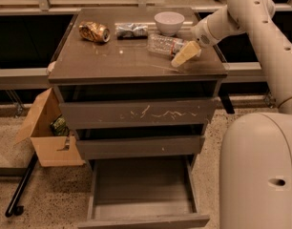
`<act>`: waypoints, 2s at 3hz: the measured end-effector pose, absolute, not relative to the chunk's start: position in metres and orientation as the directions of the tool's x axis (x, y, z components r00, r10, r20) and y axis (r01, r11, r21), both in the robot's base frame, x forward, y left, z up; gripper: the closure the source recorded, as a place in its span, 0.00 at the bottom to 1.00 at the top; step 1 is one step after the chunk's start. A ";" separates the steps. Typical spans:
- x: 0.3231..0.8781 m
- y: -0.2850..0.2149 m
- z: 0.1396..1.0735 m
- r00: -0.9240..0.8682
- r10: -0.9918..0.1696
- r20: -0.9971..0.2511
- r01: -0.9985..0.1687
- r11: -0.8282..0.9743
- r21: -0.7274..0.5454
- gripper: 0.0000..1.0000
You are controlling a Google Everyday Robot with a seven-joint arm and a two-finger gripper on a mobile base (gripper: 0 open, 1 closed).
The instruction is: Place water bottle into bottom drawer
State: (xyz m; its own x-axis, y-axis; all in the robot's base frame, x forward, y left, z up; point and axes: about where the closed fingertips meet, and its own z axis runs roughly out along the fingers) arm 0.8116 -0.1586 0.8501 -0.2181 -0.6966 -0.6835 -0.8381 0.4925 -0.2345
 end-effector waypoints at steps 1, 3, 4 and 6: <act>0.823 -0.156 0.845 -0.227 -0.680 -0.698 -0.828 0.512 -0.229 0.18; 0.828 -0.153 0.837 -0.233 -0.646 -0.726 -0.833 0.519 -0.194 0.65; 0.811 -0.154 0.854 -0.189 -0.647 -0.739 -0.851 0.484 -0.205 0.88; 0.727 -0.157 0.897 -0.073 -0.659 -0.749 -0.901 0.365 -0.233 1.00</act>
Offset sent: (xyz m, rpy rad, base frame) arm 0.0255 -0.0040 -0.0046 0.0684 -0.0044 -0.0422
